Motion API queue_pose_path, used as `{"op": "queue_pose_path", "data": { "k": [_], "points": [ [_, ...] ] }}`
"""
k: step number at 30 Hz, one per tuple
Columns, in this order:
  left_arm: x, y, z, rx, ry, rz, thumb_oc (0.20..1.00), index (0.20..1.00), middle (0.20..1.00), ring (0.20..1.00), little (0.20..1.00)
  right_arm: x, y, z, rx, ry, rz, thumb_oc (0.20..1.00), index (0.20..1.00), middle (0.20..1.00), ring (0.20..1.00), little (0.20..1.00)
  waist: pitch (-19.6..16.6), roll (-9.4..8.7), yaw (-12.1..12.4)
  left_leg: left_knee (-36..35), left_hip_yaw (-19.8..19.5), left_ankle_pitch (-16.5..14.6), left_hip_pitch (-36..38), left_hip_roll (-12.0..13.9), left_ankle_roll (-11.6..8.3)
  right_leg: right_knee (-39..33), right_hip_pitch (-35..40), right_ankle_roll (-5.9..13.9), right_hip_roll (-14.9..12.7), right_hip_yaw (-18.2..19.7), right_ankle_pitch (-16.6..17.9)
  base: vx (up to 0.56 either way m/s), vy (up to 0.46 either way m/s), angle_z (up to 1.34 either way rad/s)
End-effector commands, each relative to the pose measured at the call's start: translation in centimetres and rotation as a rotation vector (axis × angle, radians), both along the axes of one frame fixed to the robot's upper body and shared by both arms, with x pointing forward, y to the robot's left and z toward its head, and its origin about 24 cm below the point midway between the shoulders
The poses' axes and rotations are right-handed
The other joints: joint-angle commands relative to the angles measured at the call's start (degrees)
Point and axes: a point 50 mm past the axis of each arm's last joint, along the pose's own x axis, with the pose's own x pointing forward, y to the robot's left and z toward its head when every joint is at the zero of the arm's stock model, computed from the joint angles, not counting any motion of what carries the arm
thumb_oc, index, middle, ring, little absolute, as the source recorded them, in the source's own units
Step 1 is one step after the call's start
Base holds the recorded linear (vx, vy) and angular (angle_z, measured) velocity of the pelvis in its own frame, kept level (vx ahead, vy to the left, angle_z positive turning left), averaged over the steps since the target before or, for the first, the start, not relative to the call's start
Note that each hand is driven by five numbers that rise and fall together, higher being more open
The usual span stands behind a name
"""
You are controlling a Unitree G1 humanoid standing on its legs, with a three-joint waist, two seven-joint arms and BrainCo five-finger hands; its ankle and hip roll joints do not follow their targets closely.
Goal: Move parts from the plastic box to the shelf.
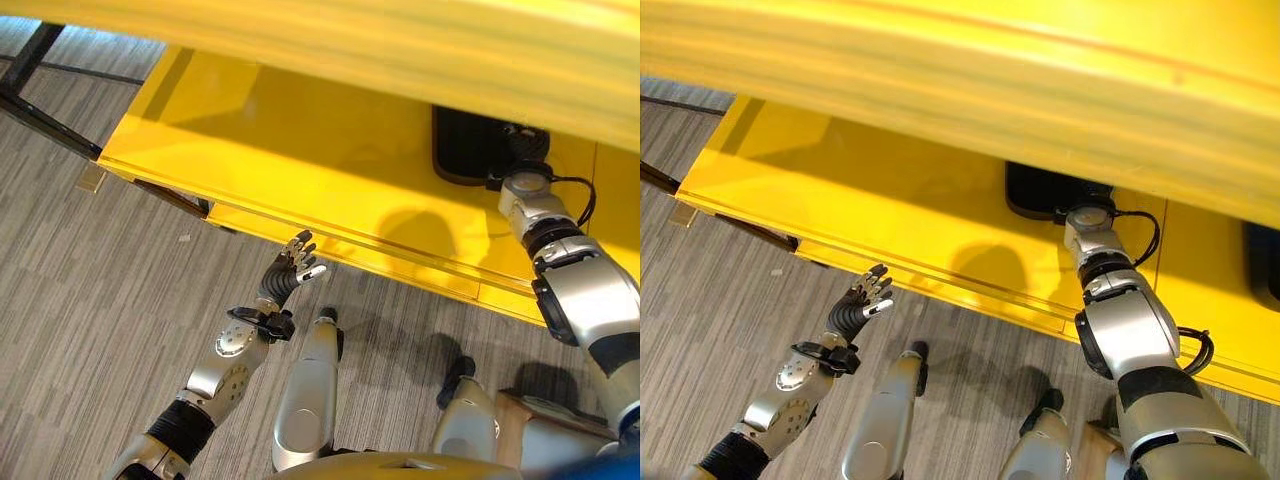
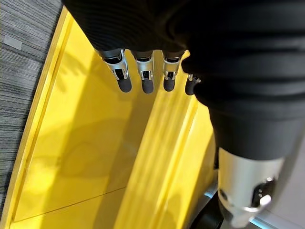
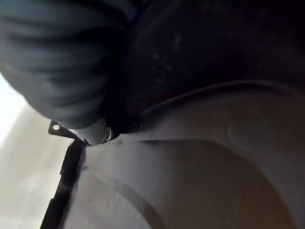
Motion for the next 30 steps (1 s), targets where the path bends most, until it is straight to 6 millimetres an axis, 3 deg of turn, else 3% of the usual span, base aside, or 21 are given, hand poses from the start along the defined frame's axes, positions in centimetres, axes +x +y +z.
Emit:
{"op": "queue_pose_path", "data": {
  "k": [1, 2, 3, 4, 12, 30],
  "points": [
    [-0.1, -0.1, 2.0, -0.007, -0.101, -0.007, 1.000, 1.000, 1.000, 1.000, 1.000, -0.4, -1.8, 1.1, -0.016, -0.034, -0.056, 0.200, 0.200, 0.200, 0.200, 0.200, -1.1, -0.43, 1.4, 1.6, 0.2, -0.1, -0.7, -0.2, 0.23, 13.0, -6.1, -2.98, 2.0, 2.8, -4.8, -0.04, 0.035, -0.12],
    [-0.1, -0.1, 1.9, -0.004, -0.097, -0.004, 1.000, 1.000, 1.000, 1.000, 1.000, -0.5, -2.1, 1.2, -0.016, -0.032, -0.068, 0.200, 0.200, 0.200, 0.200, 0.200, -1.2, -0.38, 1.3, 3.0, 0.0, -2.1, -0.8, -0.1, 0.12, 14.8, -6.7, -2.57, 2.1, 3.4, -6.6, -0.04, 0.027, -0.03],
    [-0.1, 0.0, 2.0, -0.005, -0.101, -0.002, 1.000, 1.000, 1.000, 1.000, 1.000, -0.5, -2.4, 1.3, -0.021, -0.032, -0.074, 0.200, 0.200, 0.200, 0.200, 0.200, -1.1, -0.40, 1.2, 3.0, 0.3, -0.7, -1.8, -0.3, 0.36, 14.7, -7.7, -3.24, 1.9, 3.3, -5.5, 0.04, 0.002, -0.03],
    [-0.1, 0.0, 1.9, -0.006, -0.096, 0.002, 1.000, 1.000, 1.000, 1.000, 1.000, -0.6, -2.6, 1.4, -0.024, -0.029, -0.081, 0.200, 0.200, 0.200, 0.200, 0.200, -1.1, -0.40, 1.1, 4.6, 0.1, -2.8, -2.0, -0.1, 0.06, 16.4, -8.1, -2.72, 2.1, 3.9, -7.3, -0.03, 0.008, -0.01],
    [-0.3, 0.1, 1.6, -0.011, -0.082, 0.008, 1.000, 1.000, 1.000, 1.000, 1.000, -0.9, -3.6, 1.5, -0.047, -0.022, -0.111, 0.200, 0.200, 0.200, 0.200, 0.200, -0.7, 0.14, 0.1, 12.2, 0.3, -5.7, -7.3, 0.3, 0.27, 23.3, -14.6, -3.86, 2.1, 6.5, -10.2, -0.04, 0.012, -0.04],
    [-1.0, 0.8, 1.4, 0.006, -0.073, -0.003, 1.000, 1.000, 1.000, 1.000, 1.000, -2.6, -7.9, 1.9, -0.149, 0.035, -0.224, 0.200, 0.200, 0.200, 0.200, 0.200, -1.7, 0.71, -0.5, 13.4, 0.6, -4.8, -13.5, 0.6, 0.38, 24.8, -21.3, -4.18, 2.5, 7.1, -10.1, -0.02, 0.000, -0.03]
  ]
}}
